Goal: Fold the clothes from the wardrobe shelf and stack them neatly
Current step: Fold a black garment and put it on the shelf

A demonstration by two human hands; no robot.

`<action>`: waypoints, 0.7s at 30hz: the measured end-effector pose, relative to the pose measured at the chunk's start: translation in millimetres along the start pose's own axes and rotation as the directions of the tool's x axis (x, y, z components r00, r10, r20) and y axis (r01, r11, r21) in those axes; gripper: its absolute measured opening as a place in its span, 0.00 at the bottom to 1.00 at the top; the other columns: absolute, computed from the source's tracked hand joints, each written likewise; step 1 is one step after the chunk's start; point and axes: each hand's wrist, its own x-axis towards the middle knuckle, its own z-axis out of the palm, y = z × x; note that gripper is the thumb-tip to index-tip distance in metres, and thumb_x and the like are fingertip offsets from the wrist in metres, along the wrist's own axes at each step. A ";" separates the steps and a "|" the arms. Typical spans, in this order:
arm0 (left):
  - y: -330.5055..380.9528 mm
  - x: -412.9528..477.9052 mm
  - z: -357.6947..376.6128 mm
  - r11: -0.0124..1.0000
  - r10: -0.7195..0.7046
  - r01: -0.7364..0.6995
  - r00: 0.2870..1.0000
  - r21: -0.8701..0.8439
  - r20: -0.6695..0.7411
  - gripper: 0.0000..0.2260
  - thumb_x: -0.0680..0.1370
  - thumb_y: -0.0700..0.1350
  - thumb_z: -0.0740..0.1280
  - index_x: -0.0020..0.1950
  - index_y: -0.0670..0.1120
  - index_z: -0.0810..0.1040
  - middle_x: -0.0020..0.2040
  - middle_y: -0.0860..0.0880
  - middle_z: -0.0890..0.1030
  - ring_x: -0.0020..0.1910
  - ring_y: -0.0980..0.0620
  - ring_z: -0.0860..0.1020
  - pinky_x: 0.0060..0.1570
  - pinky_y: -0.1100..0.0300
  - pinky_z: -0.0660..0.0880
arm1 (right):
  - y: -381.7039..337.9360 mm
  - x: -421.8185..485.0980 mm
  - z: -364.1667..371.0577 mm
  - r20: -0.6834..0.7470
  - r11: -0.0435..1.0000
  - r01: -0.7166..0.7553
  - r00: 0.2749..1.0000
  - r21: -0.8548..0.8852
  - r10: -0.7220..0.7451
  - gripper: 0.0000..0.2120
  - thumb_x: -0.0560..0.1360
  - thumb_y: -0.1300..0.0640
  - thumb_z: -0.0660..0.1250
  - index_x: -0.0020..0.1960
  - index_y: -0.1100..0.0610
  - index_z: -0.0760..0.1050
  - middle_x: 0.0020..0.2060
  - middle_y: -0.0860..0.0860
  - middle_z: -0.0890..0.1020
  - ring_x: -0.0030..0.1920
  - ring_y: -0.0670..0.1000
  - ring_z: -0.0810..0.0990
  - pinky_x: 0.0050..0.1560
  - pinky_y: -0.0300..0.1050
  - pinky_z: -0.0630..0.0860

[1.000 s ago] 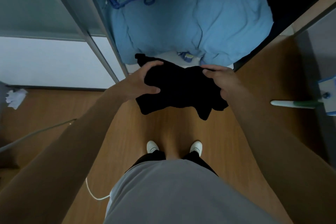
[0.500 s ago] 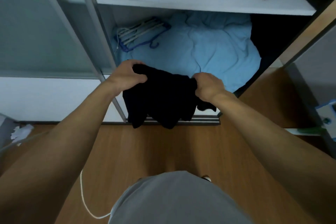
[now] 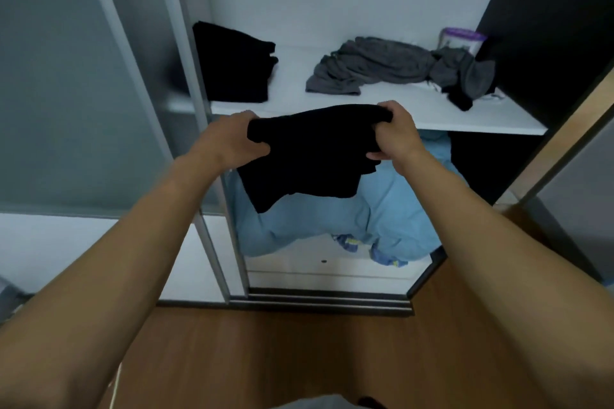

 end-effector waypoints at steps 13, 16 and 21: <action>37.7 66.7 -27.2 0.508 -0.118 -0.176 0.955 -0.843 -0.271 0.07 0.76 0.45 0.74 0.53 0.52 0.80 0.47 0.54 0.85 0.48 0.54 0.84 0.48 0.59 0.81 | -77.8 99.3 2.4 0.272 0.644 -0.235 0.961 0.728 0.043 0.19 0.78 0.47 0.57 0.62 0.55 0.78 0.57 0.56 0.82 0.61 0.62 0.78 0.52 0.65 0.73; 35.7 93.6 -33.7 0.617 -0.126 -0.224 0.918 -0.754 -0.375 0.09 0.75 0.42 0.75 0.52 0.51 0.80 0.46 0.55 0.85 0.46 0.58 0.84 0.45 0.65 0.79 | -88.7 142.6 14.8 0.301 0.499 -0.272 0.953 0.823 0.023 0.20 0.79 0.48 0.56 0.65 0.56 0.76 0.61 0.60 0.79 0.61 0.64 0.77 0.62 0.72 0.66; 29.0 144.0 -41.7 0.879 -0.049 -0.219 0.843 -0.425 -0.535 0.19 0.74 0.34 0.72 0.58 0.55 0.77 0.52 0.58 0.81 0.52 0.65 0.79 0.56 0.69 0.74 | -113.5 225.8 47.9 0.424 0.390 -0.385 0.906 0.837 -0.015 0.22 0.81 0.50 0.51 0.67 0.57 0.75 0.63 0.61 0.79 0.62 0.65 0.77 0.63 0.70 0.71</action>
